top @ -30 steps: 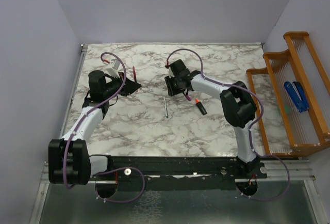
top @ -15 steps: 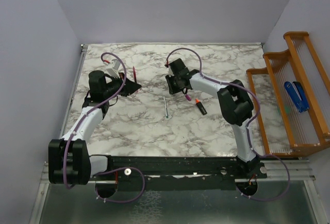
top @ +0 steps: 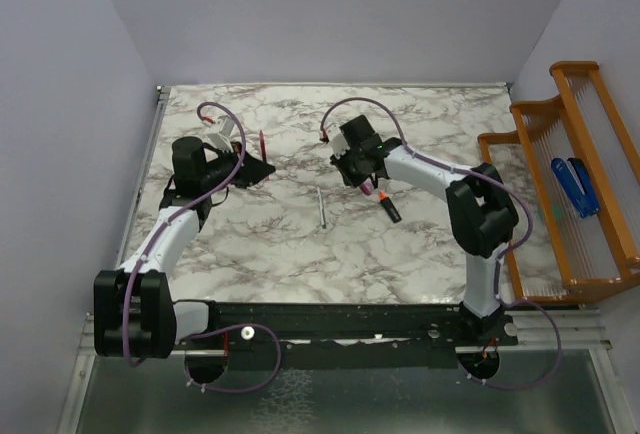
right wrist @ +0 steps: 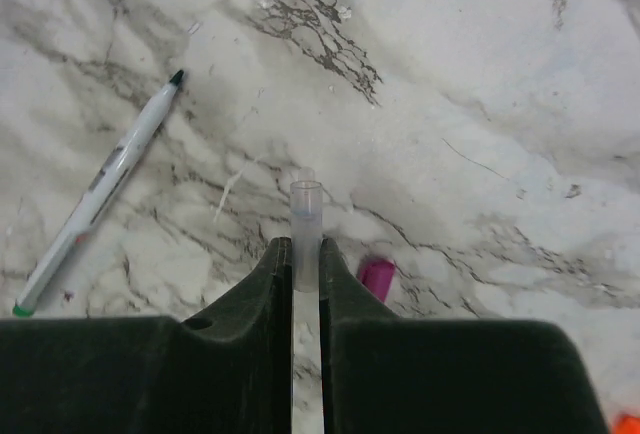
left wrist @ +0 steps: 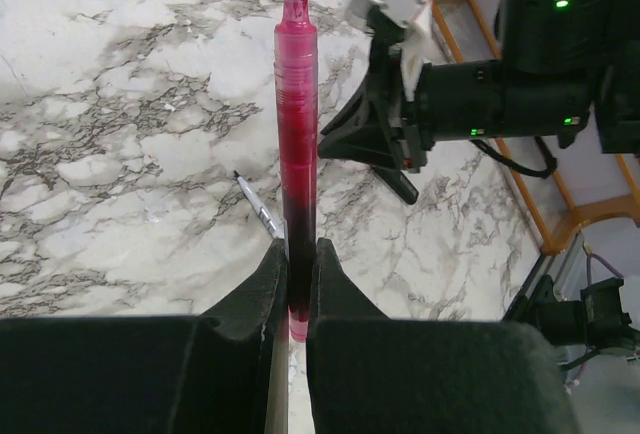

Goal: Insert the pens into the pen caps

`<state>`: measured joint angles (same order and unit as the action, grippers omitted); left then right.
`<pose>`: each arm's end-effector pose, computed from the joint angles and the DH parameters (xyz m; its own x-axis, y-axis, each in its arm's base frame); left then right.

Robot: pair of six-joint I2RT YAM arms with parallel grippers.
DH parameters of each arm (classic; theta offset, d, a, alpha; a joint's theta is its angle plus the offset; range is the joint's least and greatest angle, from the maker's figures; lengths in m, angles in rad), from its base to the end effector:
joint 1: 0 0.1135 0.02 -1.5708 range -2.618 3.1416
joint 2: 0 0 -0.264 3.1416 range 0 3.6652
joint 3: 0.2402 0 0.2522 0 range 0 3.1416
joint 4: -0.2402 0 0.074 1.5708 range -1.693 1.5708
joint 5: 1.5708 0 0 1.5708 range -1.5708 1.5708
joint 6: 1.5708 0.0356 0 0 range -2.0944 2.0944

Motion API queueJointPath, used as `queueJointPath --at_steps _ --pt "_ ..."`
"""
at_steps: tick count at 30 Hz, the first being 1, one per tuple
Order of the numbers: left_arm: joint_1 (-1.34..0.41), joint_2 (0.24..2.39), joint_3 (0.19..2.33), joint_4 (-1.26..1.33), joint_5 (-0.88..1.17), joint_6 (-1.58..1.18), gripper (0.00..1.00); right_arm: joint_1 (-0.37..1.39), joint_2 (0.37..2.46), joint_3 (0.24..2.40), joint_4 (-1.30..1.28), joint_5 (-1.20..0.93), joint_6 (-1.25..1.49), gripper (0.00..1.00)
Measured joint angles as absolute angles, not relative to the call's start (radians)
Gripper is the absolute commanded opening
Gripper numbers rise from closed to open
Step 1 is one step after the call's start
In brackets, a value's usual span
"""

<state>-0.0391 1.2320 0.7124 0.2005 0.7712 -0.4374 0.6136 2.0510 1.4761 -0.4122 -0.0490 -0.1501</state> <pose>0.2680 -0.0353 0.2617 -0.5760 -0.2814 -0.7675 0.4917 0.6308 -0.6003 0.3592 0.2551 0.1734 -0.5852 -0.5949 -0.5510 -0.6925 0.7202 -0.0420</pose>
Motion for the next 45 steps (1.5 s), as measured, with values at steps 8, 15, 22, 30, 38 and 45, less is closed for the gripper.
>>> queueJointPath --at_steps 8,15,22,30,38,45 --pt "-0.039 1.211 0.712 0.211 0.797 -0.451 0.00 0.610 1.726 1.280 -0.454 -0.168 -0.623 0.04" --pt "-0.039 1.178 0.712 0.231 0.805 -0.460 0.00 0.611 1.750 1.219 -0.670 -0.305 -0.923 0.00" --pt "-0.041 1.169 0.712 0.239 0.815 -0.468 0.00 0.633 1.737 1.087 -0.704 -0.350 -1.001 0.02" --pt "-0.041 1.169 0.712 0.244 0.822 -0.471 0.00 0.636 1.704 1.039 -0.671 -0.360 -1.007 0.00" --pt "-0.041 1.169 0.712 0.245 0.823 -0.471 0.00 0.636 1.704 1.039 -0.639 -0.380 -0.994 0.02" --pt "-0.042 1.169 0.712 0.245 0.824 -0.471 0.00 0.636 1.687 1.039 -0.622 -0.415 -0.975 0.19"
